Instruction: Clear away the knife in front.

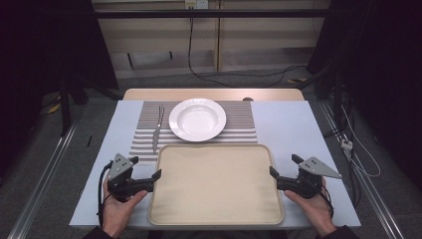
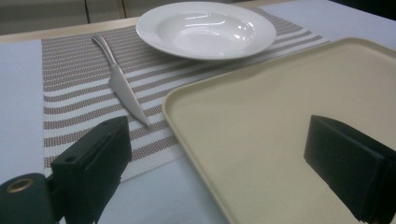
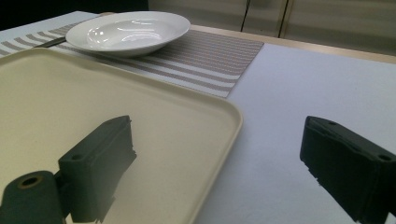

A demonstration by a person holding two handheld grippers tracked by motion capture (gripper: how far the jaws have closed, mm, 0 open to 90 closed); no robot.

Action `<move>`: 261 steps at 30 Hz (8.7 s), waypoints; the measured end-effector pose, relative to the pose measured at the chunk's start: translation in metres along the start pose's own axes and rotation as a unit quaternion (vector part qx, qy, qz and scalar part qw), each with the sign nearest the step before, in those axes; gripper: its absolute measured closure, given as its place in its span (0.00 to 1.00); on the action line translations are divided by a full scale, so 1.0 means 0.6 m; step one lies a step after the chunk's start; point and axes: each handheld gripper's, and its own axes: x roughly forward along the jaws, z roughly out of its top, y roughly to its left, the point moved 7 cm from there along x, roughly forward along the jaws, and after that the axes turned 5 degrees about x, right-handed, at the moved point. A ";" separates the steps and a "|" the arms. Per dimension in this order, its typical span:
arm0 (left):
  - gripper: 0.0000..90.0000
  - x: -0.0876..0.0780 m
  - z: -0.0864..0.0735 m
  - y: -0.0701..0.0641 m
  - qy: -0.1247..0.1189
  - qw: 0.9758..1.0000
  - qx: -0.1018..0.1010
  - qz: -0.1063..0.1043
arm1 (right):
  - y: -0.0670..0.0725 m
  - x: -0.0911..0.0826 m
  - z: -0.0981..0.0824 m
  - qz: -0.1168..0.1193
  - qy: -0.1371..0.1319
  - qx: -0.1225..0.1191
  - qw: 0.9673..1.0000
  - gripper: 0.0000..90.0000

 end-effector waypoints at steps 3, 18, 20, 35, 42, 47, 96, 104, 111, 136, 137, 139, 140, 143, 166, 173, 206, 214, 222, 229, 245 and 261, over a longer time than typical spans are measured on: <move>0.11 0.001 -0.003 -0.001 0.022 1.000 -0.011 -0.004 | -0.001 0.000 0.000 0.000 0.000 0.004 1.000 0.10; 0.09 0.014 0.013 0.003 0.038 0.999 -0.005 -0.021 | 0.004 0.001 0.002 0.006 -0.002 0.000 1.000 0.11; 0.09 0.016 0.017 0.007 0.035 0.999 -0.007 -0.019 | 0.004 0.002 0.002 0.007 0.000 0.001 1.000 0.10; 0.09 0.052 0.026 0.033 0.047 0.999 0.000 -0.004 | 0.004 0.003 0.002 0.009 0.001 0.002 1.000 0.09; 0.09 0.066 0.040 0.045 0.048 0.999 -0.001 -0.005 | 0.005 0.004 0.001 0.013 0.004 0.002 1.000 0.10; 0.09 0.083 0.046 0.062 0.052 0.999 0.003 0.006 | 0.004 0.004 0.001 0.013 0.004 0.002 1.000 0.09; 0.37 0.288 0.105 0.203 0.188 0.979 -0.046 0.061 | 0.009 0.015 -0.003 0.029 0.019 0.003 0.999 0.09; 0.57 0.314 0.099 0.220 0.209 0.974 -0.046 0.070 | 0.008 0.016 -0.004 0.029 0.021 0.005 0.999 0.09; 0.74 0.337 0.089 0.220 0.243 0.967 -0.036 0.072 | 0.008 0.016 -0.004 0.029 0.021 0.009 0.999 0.09; 0.89 0.351 0.087 0.223 0.275 0.957 -0.069 0.054 | 0.010 0.015 -0.004 0.036 0.023 0.012 0.999 0.10; 0.89 0.349 0.087 0.223 0.281 0.956 -0.065 0.050 | 0.010 0.015 -0.004 0.035 0.023 0.012 0.999 0.10; 0.89 0.349 0.087 0.222 0.281 0.956 -0.065 0.050 | 0.010 0.015 -0.004 0.036 0.023 0.013 0.999 0.10; 0.89 0.349 0.087 0.222 0.279 0.957 -0.067 0.049 | 0.009 0.016 -0.004 0.035 0.023 0.012 0.999 0.10; 0.89 0.348 0.087 0.222 0.284 0.956 -0.060 0.046 | 0.010 0.016 -0.005 0.035 0.025 0.011 0.999 0.10; 0.89 0.343 0.087 0.222 0.295 0.953 -0.058 0.034 | 0.010 0.019 -0.006 0.038 0.030 0.014 0.999 0.10; 0.89 0.339 0.088 0.220 0.298 0.952 -0.051 0.039 | 0.010 0.019 -0.007 0.038 0.031 0.013 0.999 0.10; 0.89 0.286 0.121 0.214 0.266 0.963 -0.037 0.029 | 0.011 0.020 -0.007 0.038 0.032 0.011 0.999 0.10; 0.89 0.267 0.129 0.210 0.257 0.966 -0.029 0.024 | 0.011 0.020 -0.007 0.038 0.032 0.011 0.999 0.10; 0.89 0.249 0.143 0.199 0.244 0.970 -0.017 0.019 | 0.010 0.020 -0.006 0.037 0.031 0.011 0.999 0.10; 0.89 0.236 0.152 0.179 0.228 0.974 0.001 0.017 | 0.010 0.020 -0.006 0.037 0.031 0.008 0.999 0.10; 0.89 0.208 0.186 0.111 0.200 0.979 0.045 -0.004 | 0.011 0.020 -0.006 0.037 0.031 0.007 0.999 0.10; 0.89 0.191 0.167 0.070 0.191 0.980 0.052 -0.030 | 0.012 0.019 -0.006 0.037 0.031 0.007 0.999 0.10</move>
